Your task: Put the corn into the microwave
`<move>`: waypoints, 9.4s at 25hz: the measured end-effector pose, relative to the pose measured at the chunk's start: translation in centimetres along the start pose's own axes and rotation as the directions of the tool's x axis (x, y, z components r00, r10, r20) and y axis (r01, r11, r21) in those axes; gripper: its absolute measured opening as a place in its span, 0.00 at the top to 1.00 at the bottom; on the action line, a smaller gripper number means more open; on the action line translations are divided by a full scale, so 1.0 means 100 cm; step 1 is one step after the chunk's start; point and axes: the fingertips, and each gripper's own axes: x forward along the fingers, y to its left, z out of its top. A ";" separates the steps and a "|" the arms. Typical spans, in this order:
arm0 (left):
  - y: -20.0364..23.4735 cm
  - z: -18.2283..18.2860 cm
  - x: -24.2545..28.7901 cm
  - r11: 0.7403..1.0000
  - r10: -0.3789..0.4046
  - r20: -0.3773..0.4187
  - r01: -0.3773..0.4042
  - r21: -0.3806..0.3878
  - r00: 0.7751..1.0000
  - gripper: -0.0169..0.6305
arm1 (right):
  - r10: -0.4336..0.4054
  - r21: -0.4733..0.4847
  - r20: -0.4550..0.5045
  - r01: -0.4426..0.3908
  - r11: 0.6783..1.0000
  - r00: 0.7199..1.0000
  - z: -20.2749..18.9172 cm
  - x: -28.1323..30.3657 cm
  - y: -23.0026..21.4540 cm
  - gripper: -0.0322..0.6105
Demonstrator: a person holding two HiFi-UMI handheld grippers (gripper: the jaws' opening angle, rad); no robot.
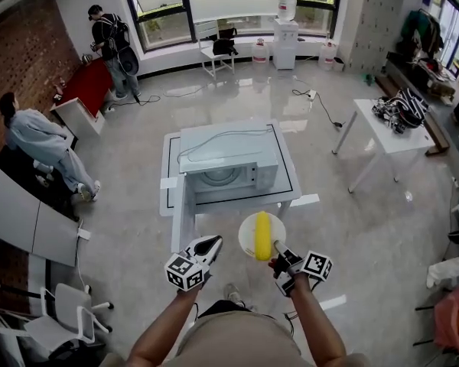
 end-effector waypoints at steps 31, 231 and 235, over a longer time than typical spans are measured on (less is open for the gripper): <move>0.100 0.015 0.048 0.985 0.162 -0.005 -0.162 -0.065 0.987 0.98 | -0.026 -0.044 -0.207 0.017 0.999 0.978 0.036 0.148 -0.026 0.93; 0.164 0.109 0.144 0.950 0.310 0.164 -0.311 -0.018 0.937 0.98 | -0.014 -0.966 0.133 0.133 0.221 0.991 0.278 0.147 0.060 0.67; 0.162 0.104 0.145 0.950 0.311 0.165 -0.310 -0.032 0.936 0.98 | 0.013 -0.967 0.139 0.133 0.216 0.990 0.278 0.145 0.065 0.70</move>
